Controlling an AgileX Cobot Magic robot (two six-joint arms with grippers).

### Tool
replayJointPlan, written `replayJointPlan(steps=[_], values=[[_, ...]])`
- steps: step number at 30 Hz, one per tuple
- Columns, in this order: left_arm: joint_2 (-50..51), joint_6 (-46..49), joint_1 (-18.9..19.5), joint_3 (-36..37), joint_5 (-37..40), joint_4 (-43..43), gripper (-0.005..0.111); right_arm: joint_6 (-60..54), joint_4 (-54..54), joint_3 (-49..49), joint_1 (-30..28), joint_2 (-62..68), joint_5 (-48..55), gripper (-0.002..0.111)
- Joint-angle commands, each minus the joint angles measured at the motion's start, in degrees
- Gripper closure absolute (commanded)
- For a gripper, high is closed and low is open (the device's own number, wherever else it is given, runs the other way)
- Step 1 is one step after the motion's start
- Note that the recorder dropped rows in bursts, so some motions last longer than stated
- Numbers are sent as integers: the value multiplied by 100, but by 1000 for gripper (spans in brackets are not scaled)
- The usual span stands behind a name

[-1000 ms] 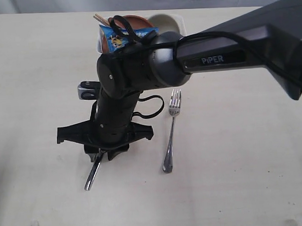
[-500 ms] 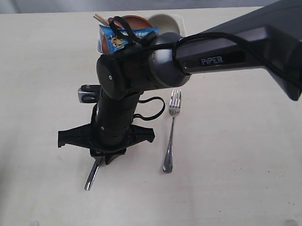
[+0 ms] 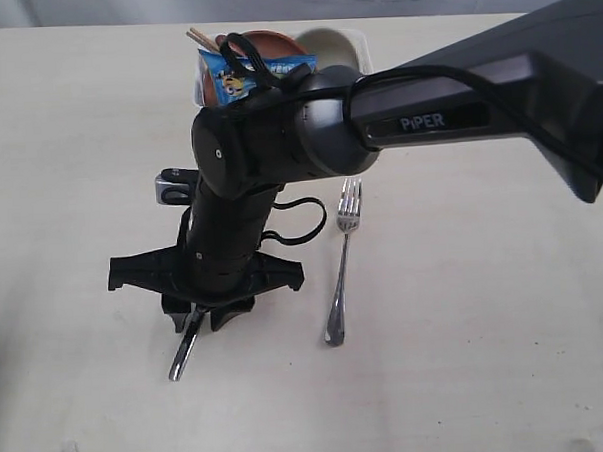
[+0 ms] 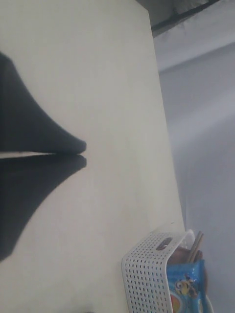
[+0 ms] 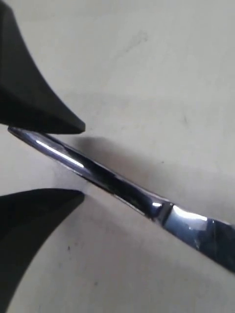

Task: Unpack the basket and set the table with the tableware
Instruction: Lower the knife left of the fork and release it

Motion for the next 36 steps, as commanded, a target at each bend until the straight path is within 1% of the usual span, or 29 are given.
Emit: replayJointPlan(steps=[1, 6, 8, 12, 18, 24, 29, 33, 36], values=[[-19, -20, -19, 13, -47, -23, 107, 24, -81, -129, 74, 116, 27, 72], [-19, -20, -19, 13, -47, -23, 107, 45, -143, -523, 87, 238, 263, 72], [-19, -20, -19, 13, -47, -23, 107, 174, -371, -600, 105, 312, 426, 74], [-19, -20, -19, 13, -47, -23, 107, 319, -712, -609, 105, 488, 937, 74], [-19, -20, -19, 13, -47, -23, 107, 237, -790, -609, 105, 565, 1130, 74], [-19, -20, -19, 13, -47, -23, 107, 10, -964, -742, 105, 553, 1547, 74], [-19, -20, -19, 13, -47, -23, 107, -403, -925, -953, 105, 56, 1590, 74], [-19, -20, -19, 13, -47, -23, 107, -324, -1643, -922, 105, -530, 1448, 75], [-19, -20, -19, 13, -47, -23, 107, -209, -2103, -617, 105, -1080, 1146, 81]])
